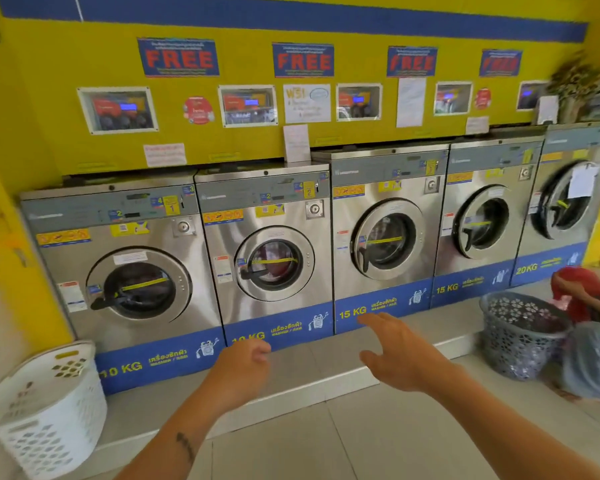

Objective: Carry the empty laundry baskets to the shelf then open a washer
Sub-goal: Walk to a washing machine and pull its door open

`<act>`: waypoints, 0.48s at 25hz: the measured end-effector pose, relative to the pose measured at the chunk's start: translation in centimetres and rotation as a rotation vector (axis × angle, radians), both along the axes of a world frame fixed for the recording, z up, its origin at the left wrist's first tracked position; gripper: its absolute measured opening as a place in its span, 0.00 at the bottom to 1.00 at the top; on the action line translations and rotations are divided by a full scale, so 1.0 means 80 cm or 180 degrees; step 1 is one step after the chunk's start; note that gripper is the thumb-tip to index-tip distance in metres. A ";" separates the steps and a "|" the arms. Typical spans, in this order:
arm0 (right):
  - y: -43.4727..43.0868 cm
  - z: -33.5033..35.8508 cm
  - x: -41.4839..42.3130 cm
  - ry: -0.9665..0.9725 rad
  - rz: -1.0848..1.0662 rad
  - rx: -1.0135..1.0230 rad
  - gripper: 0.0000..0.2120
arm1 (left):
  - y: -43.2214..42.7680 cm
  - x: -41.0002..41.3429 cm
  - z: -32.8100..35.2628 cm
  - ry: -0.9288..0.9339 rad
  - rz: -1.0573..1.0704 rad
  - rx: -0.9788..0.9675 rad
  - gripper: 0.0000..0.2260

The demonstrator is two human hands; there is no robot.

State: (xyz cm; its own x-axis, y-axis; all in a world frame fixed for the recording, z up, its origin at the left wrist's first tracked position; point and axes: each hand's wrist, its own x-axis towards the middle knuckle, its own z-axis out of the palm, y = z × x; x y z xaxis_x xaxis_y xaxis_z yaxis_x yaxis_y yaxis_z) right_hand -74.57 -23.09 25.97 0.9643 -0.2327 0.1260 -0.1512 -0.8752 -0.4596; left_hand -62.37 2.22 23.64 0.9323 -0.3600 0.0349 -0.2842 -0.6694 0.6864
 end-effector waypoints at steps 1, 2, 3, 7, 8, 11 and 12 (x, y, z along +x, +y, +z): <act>-0.028 0.004 0.022 0.0024 -0.0005 0.0021 0.30 | -0.027 0.026 0.004 0.0000 -0.0022 -0.0005 0.12; -0.056 0.009 0.045 0.0060 -0.0009 0.0000 0.30 | -0.054 0.051 0.010 0.0007 -0.0033 0.0000 0.13; -0.085 0.013 0.068 0.0071 -0.0022 -0.0042 0.30 | -0.080 0.075 0.014 0.0000 -0.0022 -0.0017 0.13; -0.194 0.033 0.165 -0.0016 -0.0146 -0.0085 0.27 | -0.187 0.173 0.018 -0.0138 -0.0086 -0.0121 0.09; -0.214 0.033 0.187 -0.0013 -0.0160 -0.0064 0.27 | -0.211 0.195 0.016 -0.0150 -0.0118 -0.0106 0.09; -0.275 0.021 0.260 0.0040 -0.0201 -0.0016 0.27 | -0.282 0.282 0.001 -0.0062 -0.0198 -0.0129 0.13; -0.295 0.016 0.285 0.0057 -0.0227 -0.0004 0.28 | -0.306 0.314 -0.001 -0.0028 -0.0244 -0.0235 0.12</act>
State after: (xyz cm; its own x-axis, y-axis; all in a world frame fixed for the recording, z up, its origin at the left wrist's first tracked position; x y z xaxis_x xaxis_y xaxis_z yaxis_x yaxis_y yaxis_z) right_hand -51.76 -46.70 27.29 0.9474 -0.3008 0.1091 -0.2215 -0.8625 -0.4550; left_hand -37.23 -22.29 23.55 0.9016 -0.4265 0.0720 -0.3389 -0.5931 0.7303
